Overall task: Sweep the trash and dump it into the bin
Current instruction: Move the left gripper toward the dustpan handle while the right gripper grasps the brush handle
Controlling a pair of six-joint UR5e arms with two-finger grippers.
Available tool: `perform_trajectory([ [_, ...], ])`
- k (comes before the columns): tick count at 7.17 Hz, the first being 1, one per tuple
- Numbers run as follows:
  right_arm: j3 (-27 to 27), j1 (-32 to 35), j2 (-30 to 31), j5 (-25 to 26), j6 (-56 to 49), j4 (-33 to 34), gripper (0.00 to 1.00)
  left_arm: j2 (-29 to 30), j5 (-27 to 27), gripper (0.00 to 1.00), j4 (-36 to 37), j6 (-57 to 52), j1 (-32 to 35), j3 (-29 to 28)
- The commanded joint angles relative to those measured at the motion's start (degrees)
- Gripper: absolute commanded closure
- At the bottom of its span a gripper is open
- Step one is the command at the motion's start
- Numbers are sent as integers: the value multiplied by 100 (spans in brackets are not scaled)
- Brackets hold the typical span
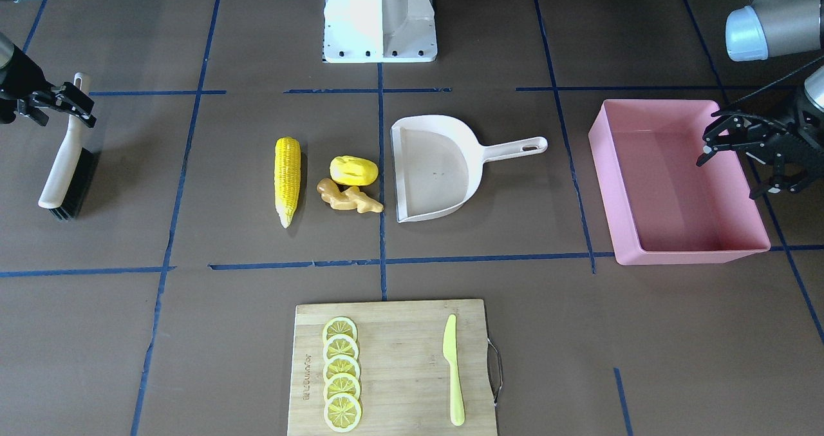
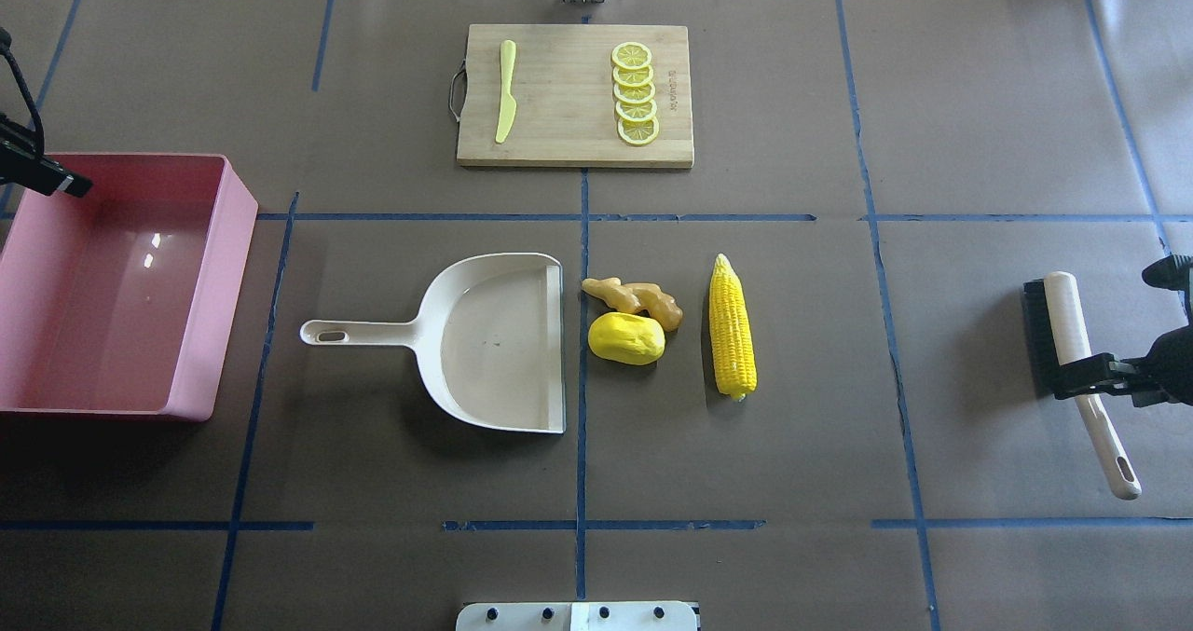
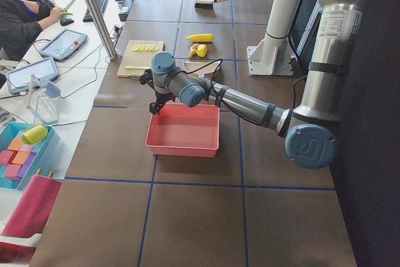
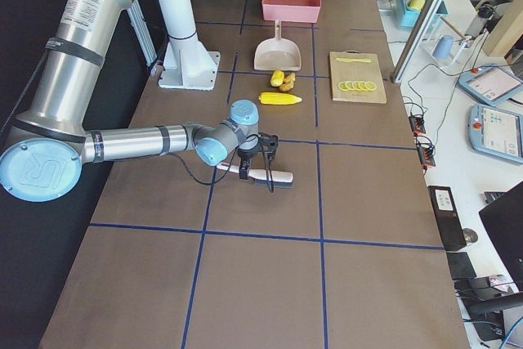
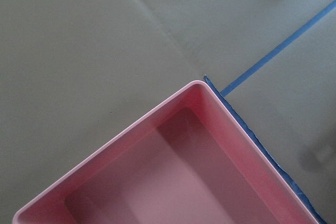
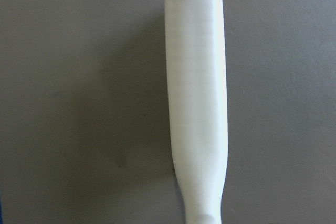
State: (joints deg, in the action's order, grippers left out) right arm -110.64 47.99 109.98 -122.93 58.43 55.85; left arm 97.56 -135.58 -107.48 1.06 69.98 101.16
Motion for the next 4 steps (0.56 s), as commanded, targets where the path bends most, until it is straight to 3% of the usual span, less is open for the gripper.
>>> perform_trajectory([
  [1, 86, -150, -21, -20, 107, -4, 1, 0, 5, 0, -1, -18, -2, -9],
  [4, 174, -141, 6, -38, 116, 5, 13, 0, 14, 0, -1, -45, -2, -18],
])
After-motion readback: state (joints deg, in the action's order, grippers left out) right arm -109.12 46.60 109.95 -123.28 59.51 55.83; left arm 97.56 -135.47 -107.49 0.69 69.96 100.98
